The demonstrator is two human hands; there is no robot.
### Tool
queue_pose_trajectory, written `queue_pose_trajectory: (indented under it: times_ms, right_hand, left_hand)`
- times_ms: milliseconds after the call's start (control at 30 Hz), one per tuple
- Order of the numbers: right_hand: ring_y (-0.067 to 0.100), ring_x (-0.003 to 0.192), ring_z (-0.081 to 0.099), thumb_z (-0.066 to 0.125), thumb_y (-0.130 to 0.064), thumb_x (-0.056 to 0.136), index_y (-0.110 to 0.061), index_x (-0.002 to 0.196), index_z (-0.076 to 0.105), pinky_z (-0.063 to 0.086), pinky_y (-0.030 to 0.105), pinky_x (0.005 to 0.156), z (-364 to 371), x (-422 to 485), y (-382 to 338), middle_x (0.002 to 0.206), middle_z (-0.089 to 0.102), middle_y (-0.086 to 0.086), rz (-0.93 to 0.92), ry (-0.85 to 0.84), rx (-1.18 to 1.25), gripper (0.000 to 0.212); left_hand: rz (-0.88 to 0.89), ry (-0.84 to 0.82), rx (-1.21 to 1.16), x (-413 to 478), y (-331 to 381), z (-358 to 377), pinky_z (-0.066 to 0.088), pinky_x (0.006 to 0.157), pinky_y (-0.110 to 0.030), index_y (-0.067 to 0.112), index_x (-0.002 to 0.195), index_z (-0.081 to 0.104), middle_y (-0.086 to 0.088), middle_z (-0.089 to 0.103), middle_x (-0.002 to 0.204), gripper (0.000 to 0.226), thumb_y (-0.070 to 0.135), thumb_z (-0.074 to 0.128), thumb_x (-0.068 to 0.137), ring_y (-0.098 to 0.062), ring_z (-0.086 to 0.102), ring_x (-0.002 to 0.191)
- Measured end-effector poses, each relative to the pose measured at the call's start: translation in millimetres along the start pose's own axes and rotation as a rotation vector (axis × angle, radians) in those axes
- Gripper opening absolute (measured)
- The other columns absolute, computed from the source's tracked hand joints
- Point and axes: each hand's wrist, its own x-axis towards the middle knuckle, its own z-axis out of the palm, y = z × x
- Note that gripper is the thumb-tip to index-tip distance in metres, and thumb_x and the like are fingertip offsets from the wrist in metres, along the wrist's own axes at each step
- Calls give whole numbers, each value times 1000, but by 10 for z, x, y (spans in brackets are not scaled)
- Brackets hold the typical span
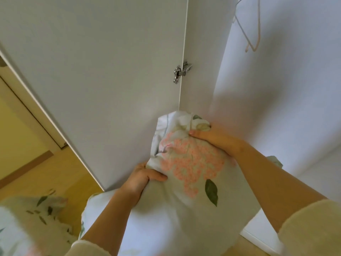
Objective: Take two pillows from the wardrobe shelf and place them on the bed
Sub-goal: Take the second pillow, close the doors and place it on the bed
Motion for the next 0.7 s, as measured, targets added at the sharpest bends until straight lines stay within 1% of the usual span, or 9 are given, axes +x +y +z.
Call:
queue_pose_trajectory:
  times_ms: [100,167,233,333,433,533,600,667,700]
  right_hand:
    - [17,97,63,72,-69,46,-25,114,62,50,38,92,-1,-65,58,108,67,-3,-25,12,1,82]
    - [17,95,63,75,-57,58,-23,111,64,51,34,89,34,-117,105,104,68,-3,-35,33,3,64]
    - [17,93,63,74,-47,68,-19,112,65,50,29,84,111,-190,135,101,68,-1,-51,43,-27,53]
    - [20,96,63,71,-43,74,-16,111,65,49,29,84,283,-320,103,101,67,2,-71,38,-99,47]
    - [26,103,63,67,-40,79,-12,112,64,49,33,89,459,-418,-41,108,68,8,-157,2,-185,44]
    - [23,96,61,68,-35,78,-12,114,61,47,30,83,578,-463,-200,103,65,6,-205,-27,-215,43]
    - [24,95,62,68,-36,76,-13,112,62,49,33,84,627,-465,-261,101,65,5,-208,-39,-248,43]
    - [26,96,63,69,-36,75,-12,109,64,49,34,84,667,-469,-283,101,67,7,-222,-53,-279,41]
    - [26,96,63,69,-36,75,-12,108,64,48,33,84,690,-480,-288,102,68,8,-236,-61,-305,41]
  left_hand:
    - [-6,86,91,34,-85,20,55,67,-35,10,78,73,-11,74,78,35,-1,67,45,-31,70,76]
    - [16,149,270,45,-133,25,52,67,-30,16,73,71,-2,72,72,28,4,70,47,-22,66,74]
    - [-14,184,500,52,-195,-1,48,74,-30,16,78,68,-2,68,80,21,6,74,61,-21,62,81]
    - [-50,217,843,11,-278,-90,43,81,-31,13,96,65,-7,65,100,15,19,64,82,-25,59,95]
    - [34,492,791,-114,-243,-219,40,84,-25,13,113,63,-7,65,117,27,22,58,87,-25,60,108]
    - [239,910,734,-312,-83,-278,40,75,-26,13,114,60,-12,60,118,26,17,54,89,-26,58,93]
    - [357,1178,652,-448,36,-310,38,70,-29,10,111,56,-15,53,116,25,16,57,87,-21,48,84]
    - [421,1346,495,-538,144,-381,40,74,-33,6,116,48,-18,47,119,37,17,62,83,-25,46,89]
    - [430,1386,408,-560,202,-436,42,81,-37,5,122,43,-19,44,124,48,19,65,82,-30,48,98]
